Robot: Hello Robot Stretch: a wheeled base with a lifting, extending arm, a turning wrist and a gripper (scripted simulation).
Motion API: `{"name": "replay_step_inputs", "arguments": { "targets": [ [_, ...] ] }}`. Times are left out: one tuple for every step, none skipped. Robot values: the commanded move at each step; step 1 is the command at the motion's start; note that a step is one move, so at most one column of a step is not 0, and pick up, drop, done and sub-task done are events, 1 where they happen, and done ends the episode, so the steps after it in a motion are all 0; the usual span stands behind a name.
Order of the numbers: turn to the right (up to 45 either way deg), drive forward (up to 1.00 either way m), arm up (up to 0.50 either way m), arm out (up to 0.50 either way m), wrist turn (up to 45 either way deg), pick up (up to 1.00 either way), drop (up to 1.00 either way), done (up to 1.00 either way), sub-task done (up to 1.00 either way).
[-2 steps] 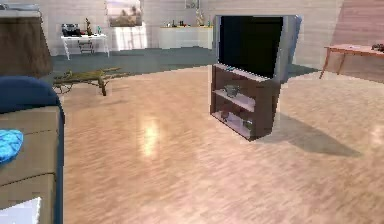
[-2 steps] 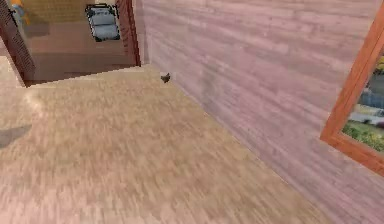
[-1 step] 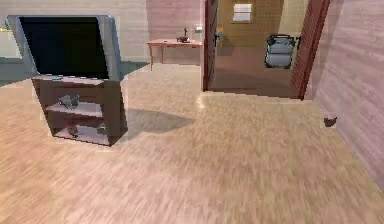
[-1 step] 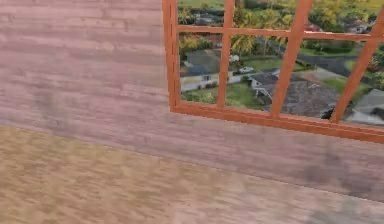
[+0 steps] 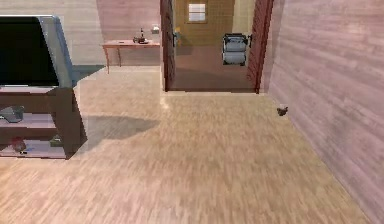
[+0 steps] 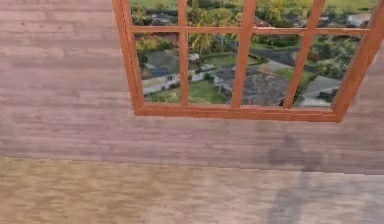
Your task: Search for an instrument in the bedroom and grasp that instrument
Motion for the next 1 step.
{"name": "replay_step_inputs", "arguments": {
  "targets": [
    [3.0, 0.00, 0.00, 0.00, 0.0, 0.00, 0.00, 0.00, 0.00]
  ]
}}
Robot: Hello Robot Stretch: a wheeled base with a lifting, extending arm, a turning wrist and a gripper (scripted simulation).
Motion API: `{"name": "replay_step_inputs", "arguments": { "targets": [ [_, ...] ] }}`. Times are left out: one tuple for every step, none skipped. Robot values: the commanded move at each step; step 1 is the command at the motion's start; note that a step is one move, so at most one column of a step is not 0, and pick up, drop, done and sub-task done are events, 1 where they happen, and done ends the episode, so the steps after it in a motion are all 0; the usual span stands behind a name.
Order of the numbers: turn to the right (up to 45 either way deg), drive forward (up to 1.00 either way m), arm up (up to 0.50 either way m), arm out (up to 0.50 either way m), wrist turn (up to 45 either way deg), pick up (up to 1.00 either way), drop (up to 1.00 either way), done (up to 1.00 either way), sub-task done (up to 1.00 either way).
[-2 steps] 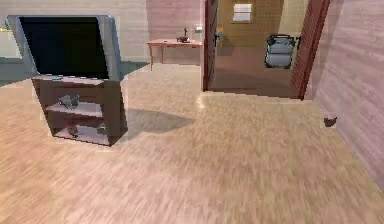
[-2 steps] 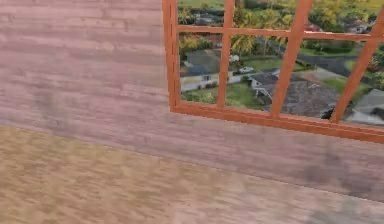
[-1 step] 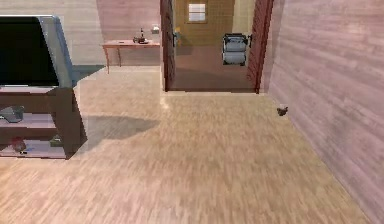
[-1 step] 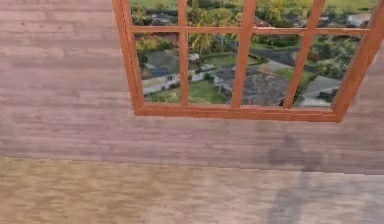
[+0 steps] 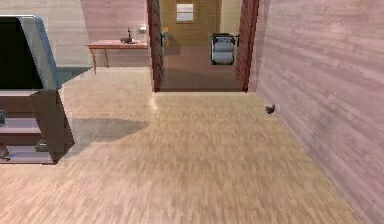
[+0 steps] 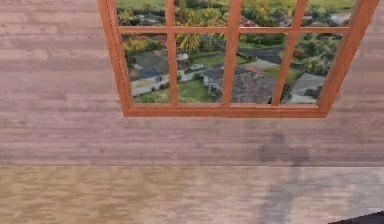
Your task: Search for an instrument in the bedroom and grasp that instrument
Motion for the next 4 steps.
{"name": "replay_step_inputs", "arguments": {
  "targets": [
    [0.0, 0.30, 0.00, 0.00, 0.0, 0.00, 0.00, 0.00, 0.00],
    [0.0, 1.00, 0.00, 0.00, 0.0, 0.00, 0.00, 0.00, 0.00],
    [0.0, 1.00, 0.00, 0.00, 0.0, 0.00, 0.00, 0.00, 0.00],
    [0.0, 1.00, 0.00, 0.00, 0.0, 0.00, 0.00, 0.00, 0.00]
  ]
}}
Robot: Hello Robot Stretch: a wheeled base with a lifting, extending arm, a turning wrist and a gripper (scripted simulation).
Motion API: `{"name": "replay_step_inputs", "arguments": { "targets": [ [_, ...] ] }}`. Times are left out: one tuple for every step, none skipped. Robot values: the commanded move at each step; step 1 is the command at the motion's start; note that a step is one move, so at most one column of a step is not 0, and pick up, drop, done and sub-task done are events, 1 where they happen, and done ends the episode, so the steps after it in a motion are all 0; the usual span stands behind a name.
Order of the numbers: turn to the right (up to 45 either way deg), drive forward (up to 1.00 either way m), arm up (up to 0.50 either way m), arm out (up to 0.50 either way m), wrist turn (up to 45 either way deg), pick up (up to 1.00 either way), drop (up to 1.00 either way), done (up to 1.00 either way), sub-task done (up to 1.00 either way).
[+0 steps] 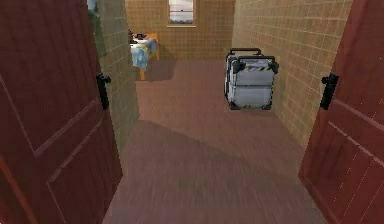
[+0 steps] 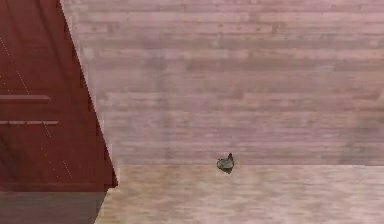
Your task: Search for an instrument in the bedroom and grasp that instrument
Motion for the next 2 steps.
{"name": "replay_step_inputs", "arguments": {
  "targets": [
    [-3.0, 0.00, 0.00, 0.00, 0.0, 0.00, 0.00, 0.00, 0.00],
    [0.0, 1.00, 0.00, 0.00, 0.0, 0.00, 0.00, 0.00, 0.00]
  ]
}}
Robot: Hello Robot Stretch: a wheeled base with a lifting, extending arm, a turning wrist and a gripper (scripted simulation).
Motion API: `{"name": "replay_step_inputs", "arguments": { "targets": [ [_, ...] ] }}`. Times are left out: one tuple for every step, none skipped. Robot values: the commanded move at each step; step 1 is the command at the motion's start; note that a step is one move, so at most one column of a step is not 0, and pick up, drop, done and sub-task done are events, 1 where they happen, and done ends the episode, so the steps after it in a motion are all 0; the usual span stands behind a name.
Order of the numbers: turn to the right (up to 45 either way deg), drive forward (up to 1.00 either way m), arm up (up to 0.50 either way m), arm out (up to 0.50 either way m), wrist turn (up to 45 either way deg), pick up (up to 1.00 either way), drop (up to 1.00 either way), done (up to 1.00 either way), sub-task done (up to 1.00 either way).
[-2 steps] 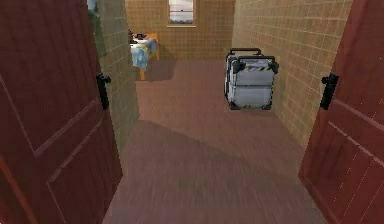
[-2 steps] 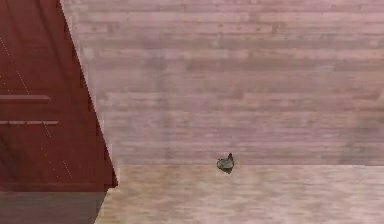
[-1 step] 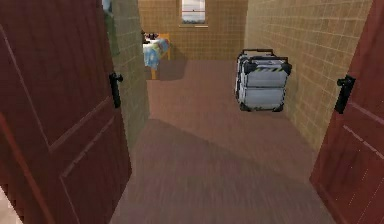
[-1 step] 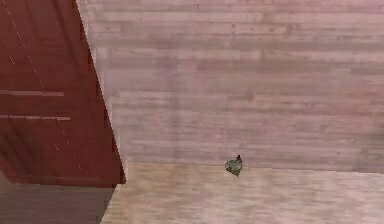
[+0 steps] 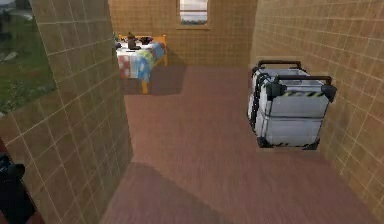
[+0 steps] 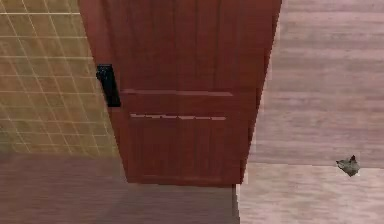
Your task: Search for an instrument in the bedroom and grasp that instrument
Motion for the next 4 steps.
{"name": "replay_step_inputs", "arguments": {
  "targets": [
    [0.0, 0.80, 0.00, 0.00, 0.0, 0.00, 0.00, 0.00, 0.00],
    [0.0, 1.00, 0.00, 0.00, 0.0, 0.00, 0.00, 0.00, 0.00],
    [0.0, 1.00, 0.00, 0.00, 0.0, 0.00, 0.00, 0.00, 0.00],
    [0.0, 1.00, 0.00, 0.00, 0.0, 0.00, 0.00, 0.00, 0.00]
  ]
}}
